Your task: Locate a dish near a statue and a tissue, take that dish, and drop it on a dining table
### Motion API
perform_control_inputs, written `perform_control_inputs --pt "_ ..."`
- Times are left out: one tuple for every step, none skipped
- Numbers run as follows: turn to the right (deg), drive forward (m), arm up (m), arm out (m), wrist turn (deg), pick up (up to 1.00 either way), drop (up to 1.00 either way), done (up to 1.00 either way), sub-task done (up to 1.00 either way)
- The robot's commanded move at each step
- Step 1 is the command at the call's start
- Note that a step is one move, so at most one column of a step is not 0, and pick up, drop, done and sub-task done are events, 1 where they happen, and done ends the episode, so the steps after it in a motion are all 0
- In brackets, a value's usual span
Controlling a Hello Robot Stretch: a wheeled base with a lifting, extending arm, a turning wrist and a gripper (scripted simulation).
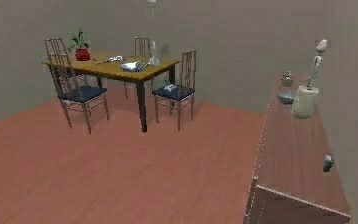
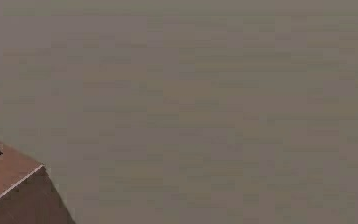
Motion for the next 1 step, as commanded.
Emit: perform_control_inputs --pt "0.0 0.9 0.0 0.0 0.0 0.0 0.0 0.0 0.0"
